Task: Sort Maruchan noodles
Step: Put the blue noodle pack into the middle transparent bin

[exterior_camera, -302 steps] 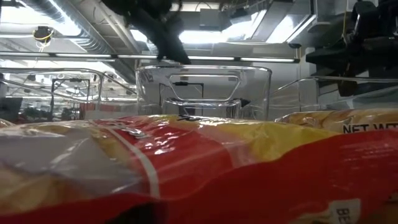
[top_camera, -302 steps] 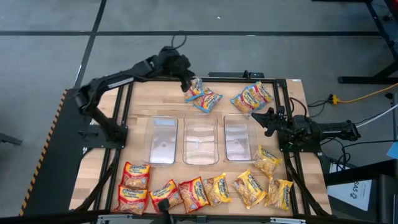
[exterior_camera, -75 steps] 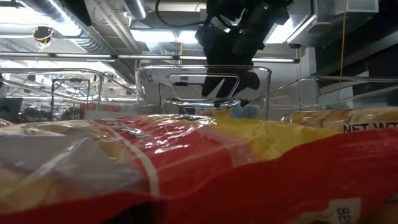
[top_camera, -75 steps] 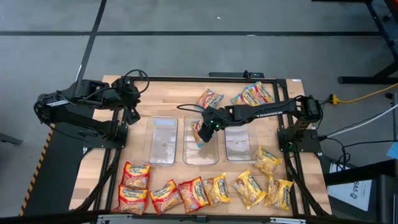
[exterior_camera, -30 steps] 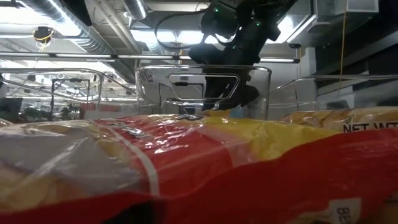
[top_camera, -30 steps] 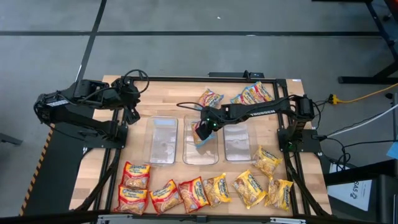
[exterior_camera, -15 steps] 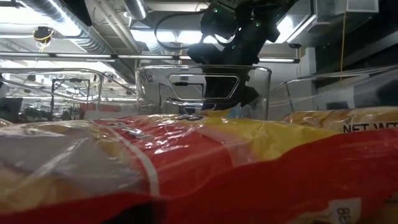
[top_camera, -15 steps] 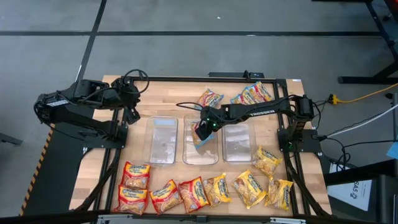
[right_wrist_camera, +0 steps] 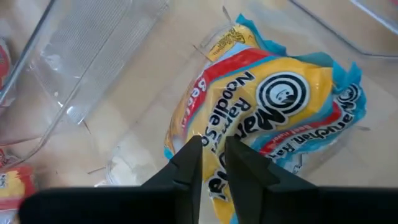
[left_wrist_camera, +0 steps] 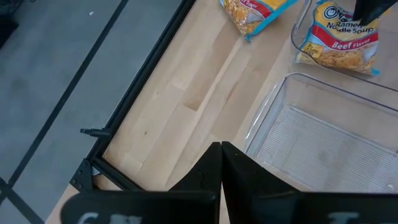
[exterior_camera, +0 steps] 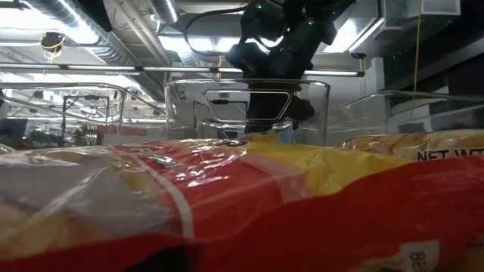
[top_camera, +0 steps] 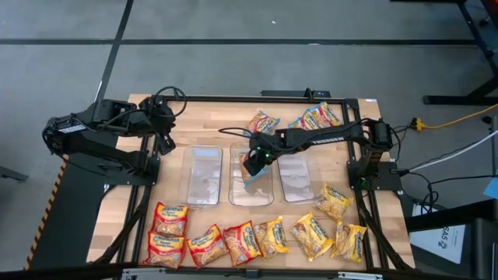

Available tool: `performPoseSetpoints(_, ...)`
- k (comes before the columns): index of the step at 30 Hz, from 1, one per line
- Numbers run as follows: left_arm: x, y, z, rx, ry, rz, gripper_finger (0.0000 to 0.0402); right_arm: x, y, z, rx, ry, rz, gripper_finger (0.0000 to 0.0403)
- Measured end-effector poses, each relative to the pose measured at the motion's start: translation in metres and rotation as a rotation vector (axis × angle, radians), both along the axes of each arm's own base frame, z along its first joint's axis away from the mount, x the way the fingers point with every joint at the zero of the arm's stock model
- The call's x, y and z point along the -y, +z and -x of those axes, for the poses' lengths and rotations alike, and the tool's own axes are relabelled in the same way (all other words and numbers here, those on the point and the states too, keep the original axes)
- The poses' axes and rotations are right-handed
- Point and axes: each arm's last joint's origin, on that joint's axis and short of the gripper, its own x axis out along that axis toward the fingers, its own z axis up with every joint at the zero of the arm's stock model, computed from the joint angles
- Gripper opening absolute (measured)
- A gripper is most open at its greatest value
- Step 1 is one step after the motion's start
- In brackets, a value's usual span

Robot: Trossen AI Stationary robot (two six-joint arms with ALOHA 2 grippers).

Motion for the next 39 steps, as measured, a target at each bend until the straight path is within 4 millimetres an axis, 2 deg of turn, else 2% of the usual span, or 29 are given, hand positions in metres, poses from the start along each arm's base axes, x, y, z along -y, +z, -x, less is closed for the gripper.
performPoseSetpoints(6, 0.0, 0.0, 0.0, 0.0, 0.0, 0.0, 0.0, 0.0, 0.003, 0.002, -0.042, 0.01, 0.015, 0.0039)
performPoseSetpoints(11, 0.0, 0.0, 0.0, 0.0, 0.0, 0.0, 0.0, 0.0, 0.004, 0.001, -0.028, 0.016, 0.008, 0.0009)
performPoseSetpoints(14, 0.0, 0.0, 0.0, 0.0, 0.001, 0.0, 0.0, 0.0, 0.005, -0.001, -0.004, 0.022, 0.0, 0.0004)
performPoseSetpoints(17, 0.0, 0.0, 0.0, 0.0, 0.0, 0.0, 0.0, 0.0, 0.009, -0.006, 0.06, 0.039, -0.009, 0.0027)
performPoseSetpoints(21, 0.0, 0.0, 0.0, 0.0, 0.0, 0.0, 0.0, 0.0, 0.017, -0.016, 0.189, 0.045, -0.004, 0.0079)
performPoseSetpoints(24, 0.0, 0.0, 0.0, -0.001, 0.0, 0.0, 0.0, 0.0, 0.026, -0.019, 0.213, 0.056, -0.007, 0.0111)
performPoseSetpoints(33, 0.0, 0.0, 0.0, -0.001, 0.0, 0.0, 0.0, 0.003, 0.065, -0.023, 0.11, 0.077, 0.107, 0.0124)
performPoseSetpoints(39, 0.0, 0.0, 0.0, -0.001, 0.0, 0.0, 0.0, -0.003, 0.041, -0.038, -0.015, 0.105, 0.093, 0.0124)
